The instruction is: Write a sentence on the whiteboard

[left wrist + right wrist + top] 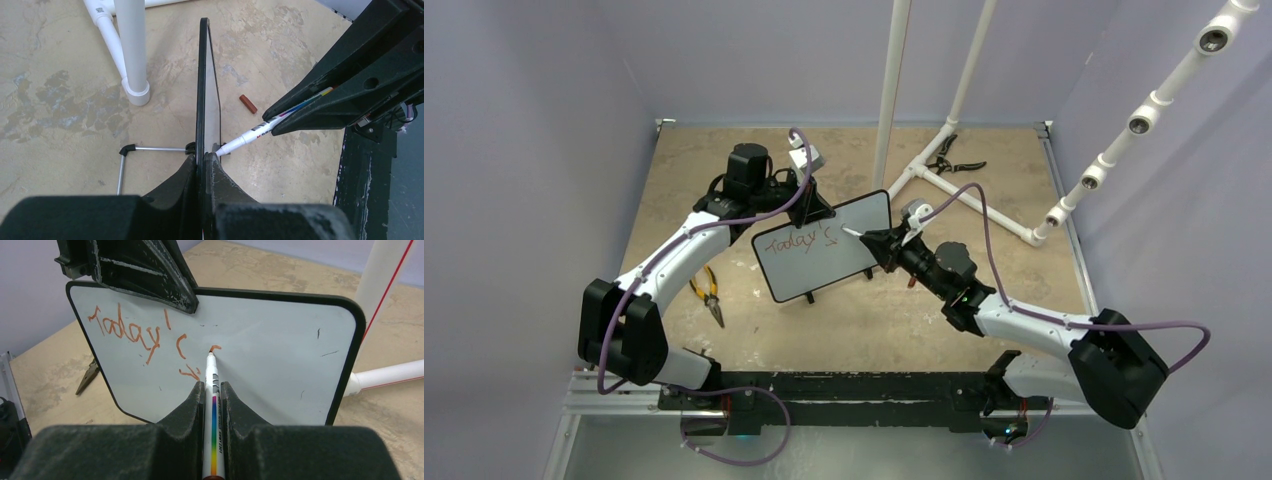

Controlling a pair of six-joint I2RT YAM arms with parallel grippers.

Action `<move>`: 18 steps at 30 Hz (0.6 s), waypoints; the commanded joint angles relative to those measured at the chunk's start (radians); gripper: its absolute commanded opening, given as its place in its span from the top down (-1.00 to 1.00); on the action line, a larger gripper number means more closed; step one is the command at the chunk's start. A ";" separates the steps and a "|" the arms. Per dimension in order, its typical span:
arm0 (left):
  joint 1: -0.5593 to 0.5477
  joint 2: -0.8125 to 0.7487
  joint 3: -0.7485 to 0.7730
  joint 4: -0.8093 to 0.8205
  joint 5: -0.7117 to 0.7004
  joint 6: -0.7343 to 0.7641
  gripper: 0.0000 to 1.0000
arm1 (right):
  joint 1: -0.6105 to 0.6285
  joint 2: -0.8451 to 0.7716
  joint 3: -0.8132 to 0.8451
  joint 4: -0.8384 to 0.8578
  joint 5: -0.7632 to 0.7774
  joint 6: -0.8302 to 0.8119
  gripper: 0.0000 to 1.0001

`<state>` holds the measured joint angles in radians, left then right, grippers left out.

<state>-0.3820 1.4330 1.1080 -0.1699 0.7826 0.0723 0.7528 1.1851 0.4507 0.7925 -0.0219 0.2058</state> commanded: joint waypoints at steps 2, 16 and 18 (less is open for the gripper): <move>-0.012 -0.008 -0.011 -0.013 0.018 0.022 1.00 | -0.003 0.027 0.007 -0.039 0.023 -0.010 1.00; -0.012 -0.011 -0.011 -0.011 0.020 0.021 1.00 | -0.003 -0.018 0.012 -0.042 0.100 -0.012 1.00; -0.012 -0.011 -0.011 -0.010 0.020 0.020 1.00 | -0.003 -0.021 0.015 -0.035 0.103 -0.013 1.00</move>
<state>-0.3820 1.4330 1.1080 -0.1692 0.7815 0.0723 0.7593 1.1805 0.4500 0.7483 -0.0113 0.2119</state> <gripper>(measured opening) 0.039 0.143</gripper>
